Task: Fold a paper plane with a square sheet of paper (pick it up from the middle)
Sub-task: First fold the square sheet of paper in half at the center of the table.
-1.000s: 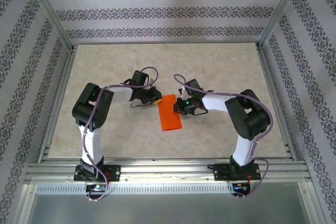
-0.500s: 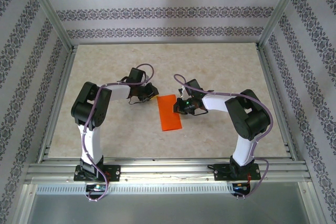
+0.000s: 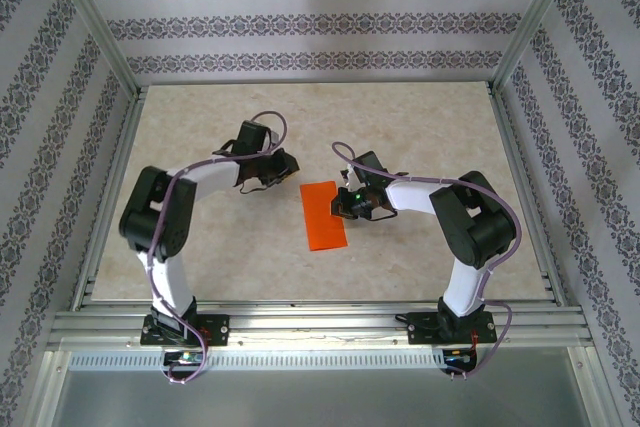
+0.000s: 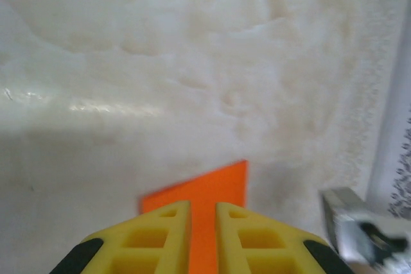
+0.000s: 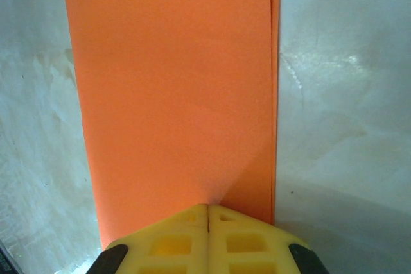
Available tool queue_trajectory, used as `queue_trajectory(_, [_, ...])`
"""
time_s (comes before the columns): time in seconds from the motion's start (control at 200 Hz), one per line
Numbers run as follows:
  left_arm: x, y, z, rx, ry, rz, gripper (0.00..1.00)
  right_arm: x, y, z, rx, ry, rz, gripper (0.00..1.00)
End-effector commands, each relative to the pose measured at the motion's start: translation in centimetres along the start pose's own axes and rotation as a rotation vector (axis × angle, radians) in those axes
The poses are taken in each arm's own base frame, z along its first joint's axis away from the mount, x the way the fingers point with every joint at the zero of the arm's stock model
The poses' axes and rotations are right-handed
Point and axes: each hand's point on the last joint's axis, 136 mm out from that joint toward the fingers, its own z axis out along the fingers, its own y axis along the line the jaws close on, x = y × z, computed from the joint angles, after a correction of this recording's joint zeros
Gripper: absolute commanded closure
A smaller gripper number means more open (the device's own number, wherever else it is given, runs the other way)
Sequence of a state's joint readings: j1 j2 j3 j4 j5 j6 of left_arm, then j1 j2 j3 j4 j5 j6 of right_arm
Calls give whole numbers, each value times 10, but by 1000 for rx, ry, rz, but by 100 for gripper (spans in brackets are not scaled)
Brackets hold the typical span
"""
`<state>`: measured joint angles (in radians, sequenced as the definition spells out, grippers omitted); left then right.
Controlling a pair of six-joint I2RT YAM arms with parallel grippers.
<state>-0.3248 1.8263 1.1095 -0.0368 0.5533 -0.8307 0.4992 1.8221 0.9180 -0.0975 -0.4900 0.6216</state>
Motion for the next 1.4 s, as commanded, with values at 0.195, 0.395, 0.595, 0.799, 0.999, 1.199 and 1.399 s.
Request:
queue_trajectory(0.195, [79,-25,-19,125,114,28,90,21,-32,3,114,75,63,100])
queue_trajectory(0.395, [128,-17,-2,79,183,54,94,23,-33,3,118,78,64,100])
queue_trajectory(0.595, [148,2,6,73,225,27,100,26,-37,3,122,86,68,100])
queue_trajectory(0.799, [175,33,10,14,291,26,100,26,-37,2,126,80,68,100])
queue_trajectory(0.999, [187,64,-5,-125,318,79,100,26,-37,2,127,77,70,100])
queue_trajectory(1.199, [172,11,-25,-7,254,139,97,26,-37,1,126,76,70,100])
queue_trajectory(1.399, [182,-15,-15,74,281,129,96,24,-35,0,122,70,71,100])
